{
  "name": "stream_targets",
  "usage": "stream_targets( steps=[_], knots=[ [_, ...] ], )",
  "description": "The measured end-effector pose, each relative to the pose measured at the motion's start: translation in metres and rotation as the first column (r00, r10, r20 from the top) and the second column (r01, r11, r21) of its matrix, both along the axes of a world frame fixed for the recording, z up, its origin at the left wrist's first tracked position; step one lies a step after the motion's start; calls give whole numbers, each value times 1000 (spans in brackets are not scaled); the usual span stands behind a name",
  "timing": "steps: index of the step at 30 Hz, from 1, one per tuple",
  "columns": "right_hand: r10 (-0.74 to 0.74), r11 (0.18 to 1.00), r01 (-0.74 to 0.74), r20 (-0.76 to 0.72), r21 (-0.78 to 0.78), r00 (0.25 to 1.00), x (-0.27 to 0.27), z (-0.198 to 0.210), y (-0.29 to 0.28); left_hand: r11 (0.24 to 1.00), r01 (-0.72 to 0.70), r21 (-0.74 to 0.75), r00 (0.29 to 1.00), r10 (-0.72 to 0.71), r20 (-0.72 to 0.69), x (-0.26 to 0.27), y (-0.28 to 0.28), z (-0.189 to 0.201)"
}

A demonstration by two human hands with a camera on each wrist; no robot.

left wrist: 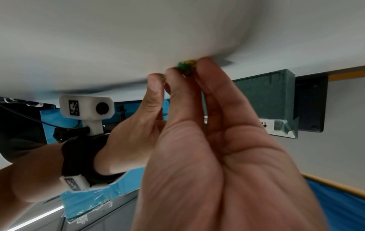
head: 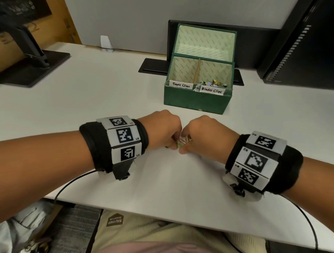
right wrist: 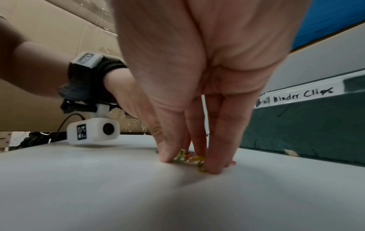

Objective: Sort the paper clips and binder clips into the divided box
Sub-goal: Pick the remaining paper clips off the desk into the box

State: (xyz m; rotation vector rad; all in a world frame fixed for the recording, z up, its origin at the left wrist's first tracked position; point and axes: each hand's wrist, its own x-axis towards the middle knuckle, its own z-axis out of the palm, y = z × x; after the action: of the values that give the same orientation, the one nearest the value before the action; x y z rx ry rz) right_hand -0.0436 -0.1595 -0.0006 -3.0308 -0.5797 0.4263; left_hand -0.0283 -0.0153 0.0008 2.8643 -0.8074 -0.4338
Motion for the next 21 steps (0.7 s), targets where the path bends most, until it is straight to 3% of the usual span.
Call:
stream_targets(
  steps=[4, 11, 18, 21],
  knots=[
    [49, 999, -50, 41, 19, 998, 4, -4, 3, 999, 33, 11, 999, -33, 36, 0, 1, 3],
    [-7, 1000, 6, 83, 10, 997, 9, 2, -10, 995, 46, 90, 993, -56, 107, -2, 6, 3],
    [-77, 980, 61, 76, 188, 994, 14, 9, -28, 997, 44, 68, 992, -52, 113, 5, 11, 7],
    [-57, 995, 56, 8, 83, 998, 11, 6, -36, 997, 56, 45, 996, -60, 73, 9, 15, 11]
  ],
)
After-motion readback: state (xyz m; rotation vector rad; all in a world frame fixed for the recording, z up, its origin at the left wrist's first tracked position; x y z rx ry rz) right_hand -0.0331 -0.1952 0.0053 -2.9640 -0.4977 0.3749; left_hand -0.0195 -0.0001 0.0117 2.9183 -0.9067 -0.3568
